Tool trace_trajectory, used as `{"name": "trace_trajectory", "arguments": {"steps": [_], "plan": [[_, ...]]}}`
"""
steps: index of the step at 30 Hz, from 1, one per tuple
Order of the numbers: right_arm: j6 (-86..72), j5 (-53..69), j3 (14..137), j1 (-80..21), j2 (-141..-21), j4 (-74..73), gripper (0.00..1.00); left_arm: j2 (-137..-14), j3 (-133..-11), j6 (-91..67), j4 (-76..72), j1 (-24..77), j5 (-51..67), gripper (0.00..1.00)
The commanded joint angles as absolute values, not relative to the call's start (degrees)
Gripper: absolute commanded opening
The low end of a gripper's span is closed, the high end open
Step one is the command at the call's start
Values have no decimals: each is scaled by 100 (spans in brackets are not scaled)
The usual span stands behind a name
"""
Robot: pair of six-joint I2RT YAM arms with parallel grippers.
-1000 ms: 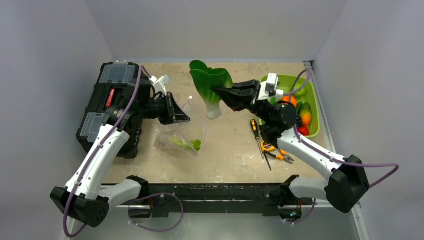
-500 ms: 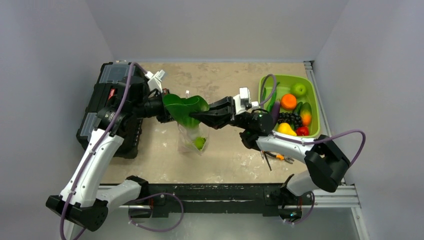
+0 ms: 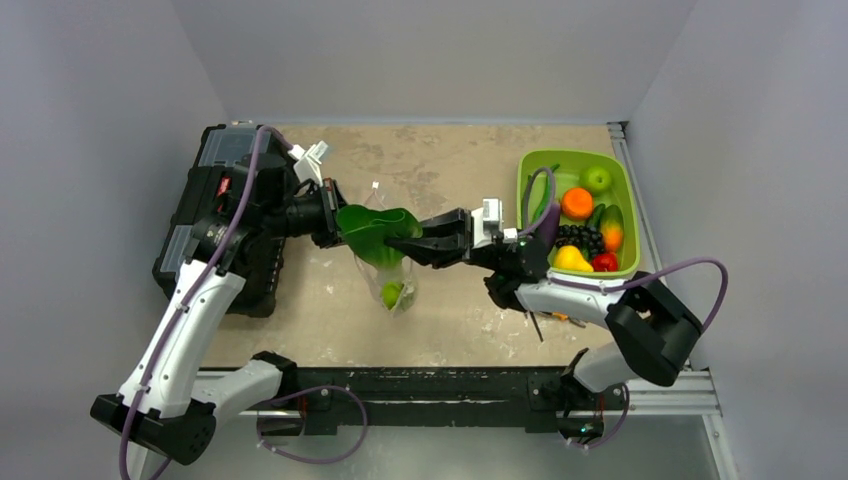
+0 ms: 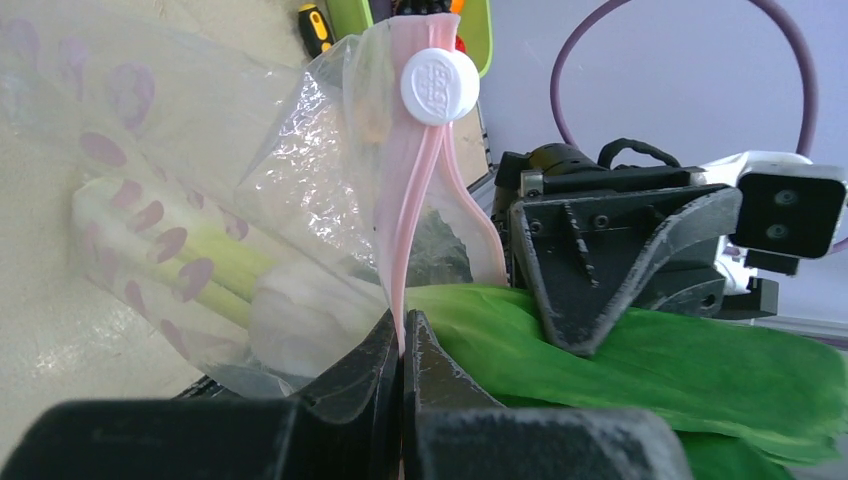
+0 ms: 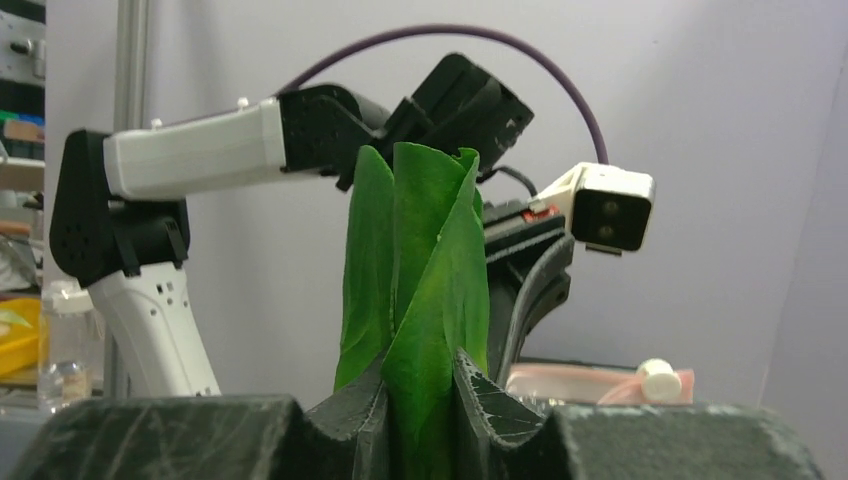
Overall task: Place the food in the zip-top bag and seal the zipper
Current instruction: Place the fake vegetable in the zipper food storage bag.
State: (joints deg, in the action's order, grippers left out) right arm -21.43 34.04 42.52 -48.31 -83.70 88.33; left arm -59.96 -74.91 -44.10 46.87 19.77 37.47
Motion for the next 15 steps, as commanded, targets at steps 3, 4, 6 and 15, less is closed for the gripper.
{"name": "trace_trajectory", "arguments": {"steps": [3, 4, 6, 15], "plan": [[-1112, 3345, 3867, -4800, -8178, 9986, 25, -5755, -7870, -4638, 4435, 1984, 4199, 0], [-1123, 3360, 3879, -4801, -8235, 9983, 27, -5753, -7848, -4649, 4406, 1986, 4181, 0], [-1221, 3312, 3909, -4799, -8339, 9986, 38, -5755, -7831, -4651, 4386, 1986, 4166, 0], [-755, 2337, 3978, -4808, -7565, 7183, 68, -5724, -7784, -4523, 4530, 1980, 3853, 0]]}}
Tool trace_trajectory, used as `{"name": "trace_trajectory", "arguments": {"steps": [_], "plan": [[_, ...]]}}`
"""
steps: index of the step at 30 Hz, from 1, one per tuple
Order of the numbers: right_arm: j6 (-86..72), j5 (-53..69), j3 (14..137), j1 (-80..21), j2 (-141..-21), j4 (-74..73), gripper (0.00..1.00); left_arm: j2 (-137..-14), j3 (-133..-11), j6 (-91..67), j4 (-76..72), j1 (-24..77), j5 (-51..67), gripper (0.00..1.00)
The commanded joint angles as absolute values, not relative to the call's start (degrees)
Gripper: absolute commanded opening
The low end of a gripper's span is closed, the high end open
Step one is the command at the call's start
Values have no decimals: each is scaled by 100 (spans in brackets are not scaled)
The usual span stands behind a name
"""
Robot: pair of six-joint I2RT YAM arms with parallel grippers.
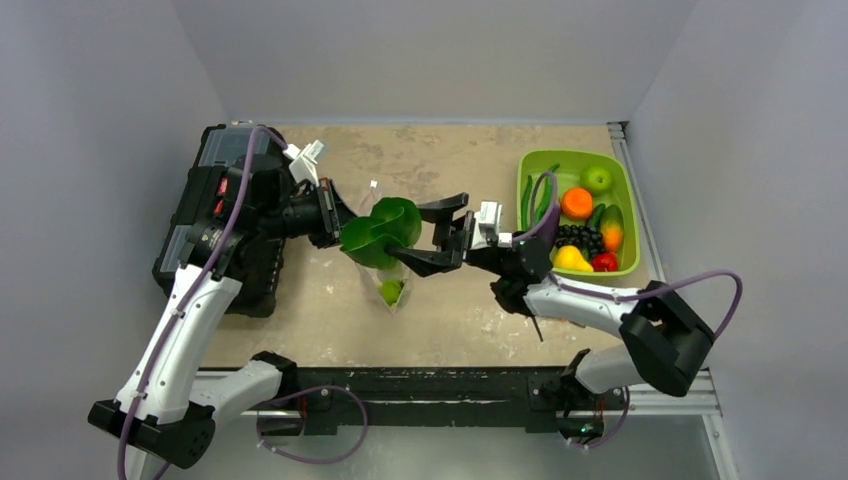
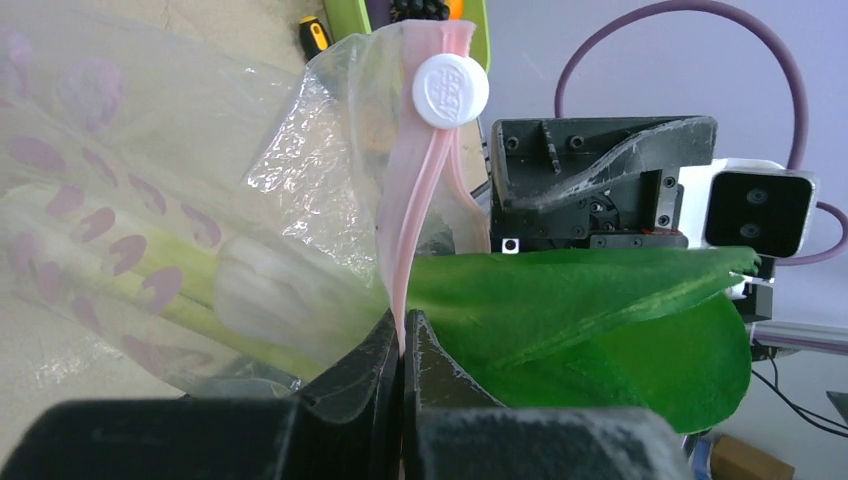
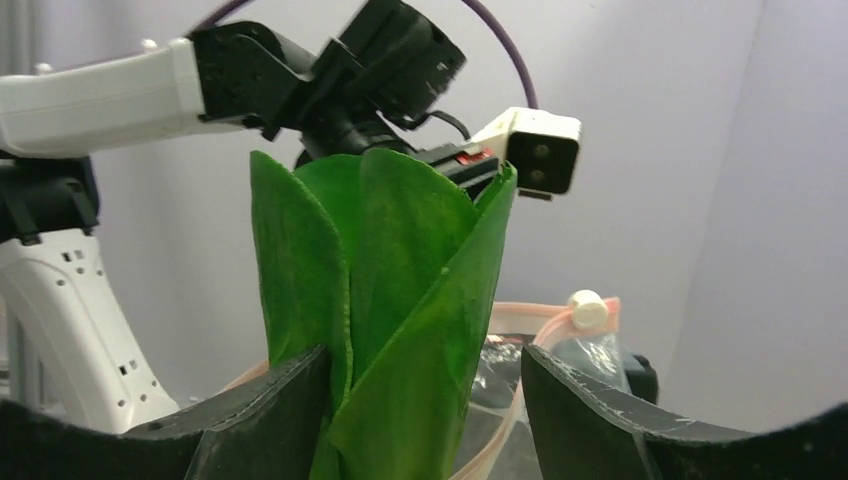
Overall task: Place the food in the zip-top bag and seal the zipper
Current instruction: Place the fake vegetable in the zipper food storage bag.
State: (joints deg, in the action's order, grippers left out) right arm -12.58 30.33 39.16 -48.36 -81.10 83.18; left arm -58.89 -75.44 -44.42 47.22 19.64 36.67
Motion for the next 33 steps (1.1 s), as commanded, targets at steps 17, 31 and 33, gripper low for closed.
{"name": "trace_trajectory", "arguments": {"steps": [17, 31, 33], "plan": [[-274, 3422, 4701, -4909, -6715, 4482, 99, -5836, -7585, -4501, 4347, 1978, 3783, 0], [568, 2838, 4951, -5124, -7165, 4166, 0, -6004, -7647, -4335, 4465, 1978, 3772, 0], [525, 2641, 4656, -5125, -6976, 4528, 0, -5987, -7642, -4293, 4498, 1977, 3676, 0]]}}
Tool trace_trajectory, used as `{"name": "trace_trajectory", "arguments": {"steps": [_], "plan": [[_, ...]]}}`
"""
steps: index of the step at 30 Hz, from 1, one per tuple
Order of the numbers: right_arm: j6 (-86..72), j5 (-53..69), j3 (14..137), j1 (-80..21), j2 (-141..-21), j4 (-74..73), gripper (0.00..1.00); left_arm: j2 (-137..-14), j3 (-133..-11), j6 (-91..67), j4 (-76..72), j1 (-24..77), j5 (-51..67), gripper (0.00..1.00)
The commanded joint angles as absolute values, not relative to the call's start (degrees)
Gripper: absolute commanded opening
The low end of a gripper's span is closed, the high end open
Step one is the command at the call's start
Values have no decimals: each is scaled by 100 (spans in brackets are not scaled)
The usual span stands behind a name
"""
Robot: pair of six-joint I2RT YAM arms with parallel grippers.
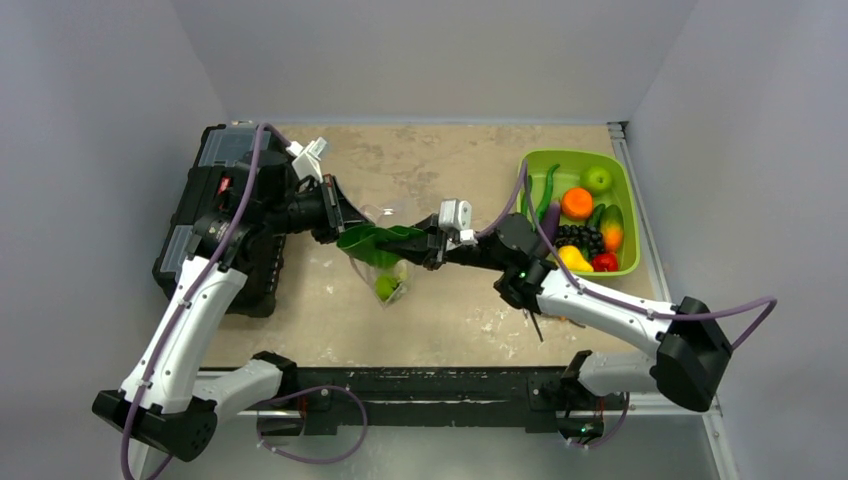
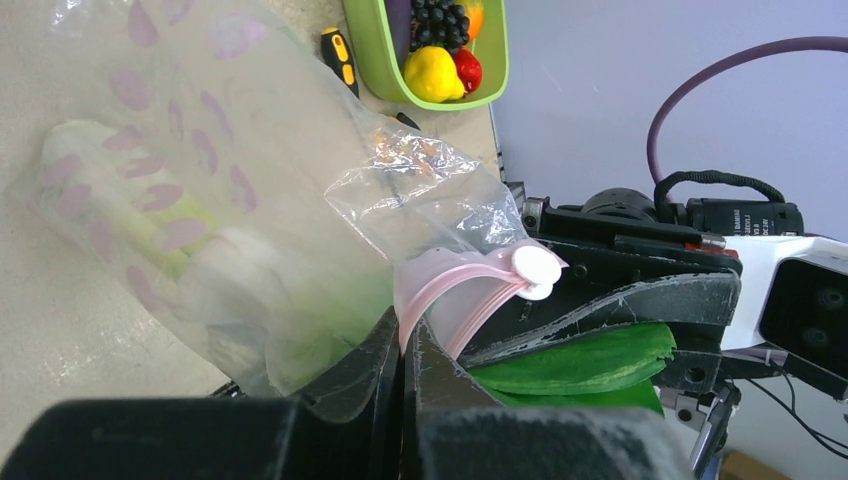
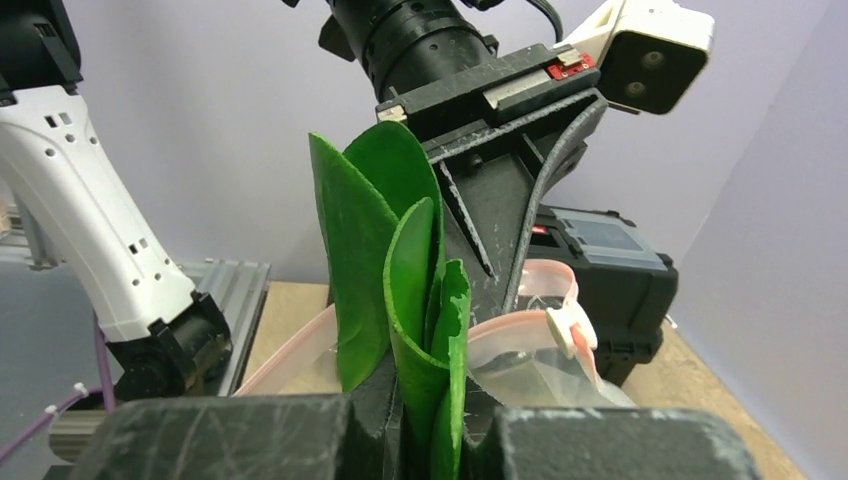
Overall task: Place the food in the zip-top bag and seal the zipper
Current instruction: Place the fake vegetable in the zipper food storage bag.
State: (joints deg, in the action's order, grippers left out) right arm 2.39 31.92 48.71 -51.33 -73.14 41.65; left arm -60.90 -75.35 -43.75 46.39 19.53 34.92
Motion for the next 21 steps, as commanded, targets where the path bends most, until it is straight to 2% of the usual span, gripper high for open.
{"name": "trace_trajectory", "arguments": {"steps": [1, 5, 11, 14, 17, 18, 19, 20, 21], "plan": [[478, 2539, 4365, -5125, -6871, 4855, 0, -5976, -7628, -4290, 4496, 1976, 3626, 0], [280, 2120, 3897, -5124, -6655, 5869, 0, -5959, -7584, -4275, 4513, 1978, 3615, 0], [-253, 2351, 3811, -5124, -6993, 7387, 0, -5898, -7520, -4314, 4474, 1977, 3629, 0], [-171, 2562, 3945, -5124, -7086, 7469, 0, -5888, -7573, -4290, 4537, 1978, 3622, 0], [538, 2805, 4079, -5128, -7268, 6853, 1, -5846, -7556, -4309, 4515, 1977, 3601, 0], [711, 2716, 4067, -5125, -7339, 6617, 13, -5851, -7557, -4327, 4492, 1977, 3636, 0], [801, 2621, 3995, -5126, -7318, 6440, 33, -5873, -7578, -4339, 4484, 1978, 3676, 0], [853, 2517, 3893, -5127, -7253, 6363, 49, -5883, -7607, -4337, 4495, 1978, 3708, 0], [843, 2472, 3777, -5124, -7136, 6272, 59, -5881, -7637, -4329, 4516, 1978, 3710, 0]]}}
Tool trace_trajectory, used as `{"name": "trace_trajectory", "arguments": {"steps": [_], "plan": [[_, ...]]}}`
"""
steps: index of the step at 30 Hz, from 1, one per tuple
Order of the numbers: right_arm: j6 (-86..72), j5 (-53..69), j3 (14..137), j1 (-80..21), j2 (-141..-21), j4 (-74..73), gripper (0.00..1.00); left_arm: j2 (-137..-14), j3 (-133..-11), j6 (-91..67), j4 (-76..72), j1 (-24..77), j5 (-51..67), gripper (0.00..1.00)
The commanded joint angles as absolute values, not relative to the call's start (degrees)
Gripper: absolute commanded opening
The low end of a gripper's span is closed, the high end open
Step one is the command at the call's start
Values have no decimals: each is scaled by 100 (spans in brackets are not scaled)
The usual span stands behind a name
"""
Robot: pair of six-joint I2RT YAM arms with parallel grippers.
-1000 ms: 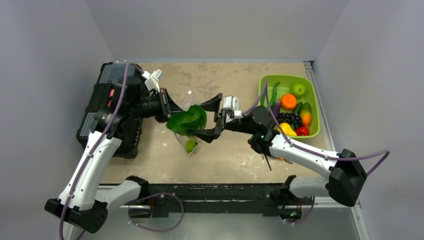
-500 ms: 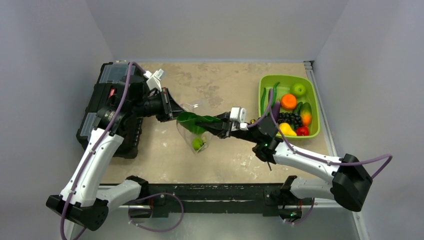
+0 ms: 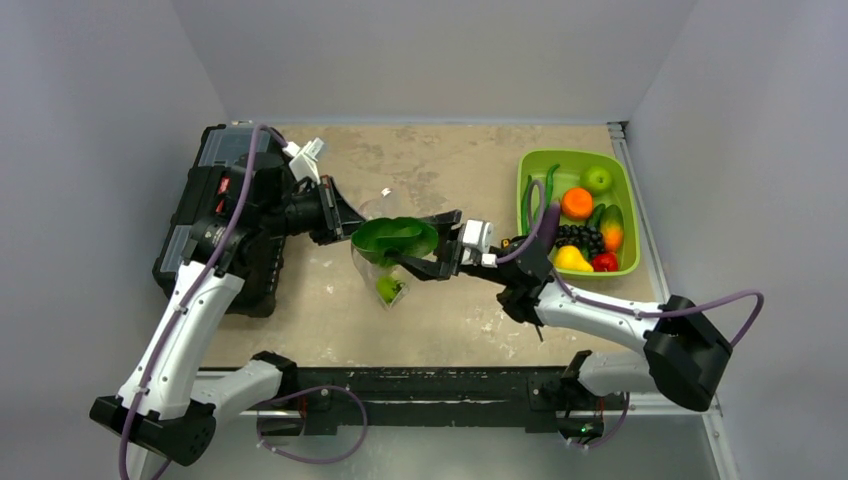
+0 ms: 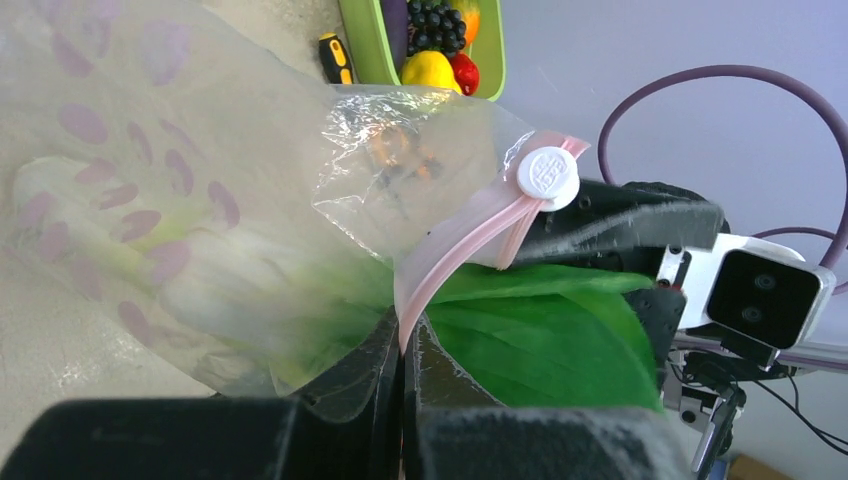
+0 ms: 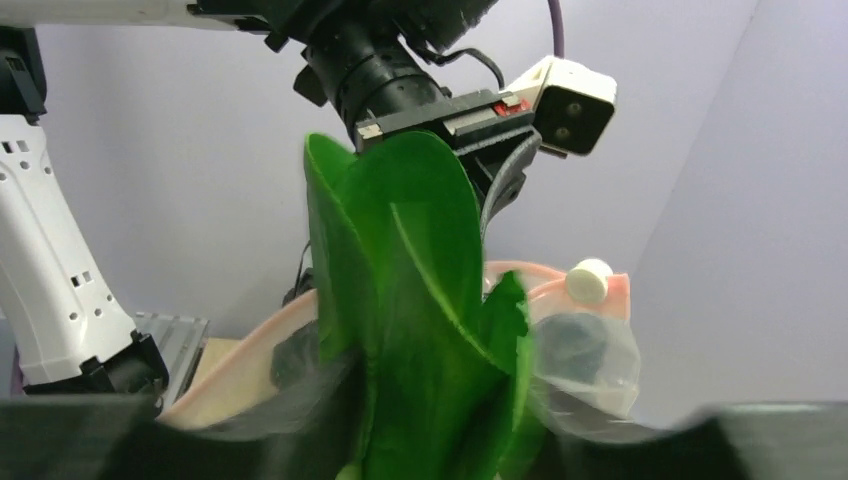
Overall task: Place the food in the zip-top bag and seal the zipper
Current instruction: Place the fake vegetable in the zipper food storage bag.
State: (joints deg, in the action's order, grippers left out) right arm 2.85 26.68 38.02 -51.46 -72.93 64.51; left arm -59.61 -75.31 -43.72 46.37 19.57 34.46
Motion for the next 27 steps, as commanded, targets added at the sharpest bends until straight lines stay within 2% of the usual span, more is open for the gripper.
{"name": "trace_trajectory", "arguments": {"steps": [1, 3, 4, 8, 18, 24, 27], "plan": [[778, 2377, 3691, -5124, -7005, 6151, 67, -5869, -7650, -4306, 4546, 1978, 3692, 0], [619, 2241, 3599, -5124, -6730, 5809, 82, -5846, -7634, -4274, 4560, 1978, 3582, 0], [587, 2209, 3655, -5124, -6626, 5524, 86, -5849, -7623, -4272, 4561, 1978, 3556, 0], [528, 1969, 3845, -5124, -6127, 4362, 91, -5946, -7640, -4304, 4482, 1977, 3592, 0], [300, 2977, 4343, -5140, -6208, 3770, 89, -6056, -7409, -4419, 4238, 1976, 3638, 0], [630, 2387, 4654, -5245, -6505, 3508, 90, -6023, -7412, -4515, 4193, 1982, 3708, 0], [934, 2303, 4871, -5291, -6600, 3019, 83, -5987, -7433, -4562, 4202, 1978, 3667, 0]]}}
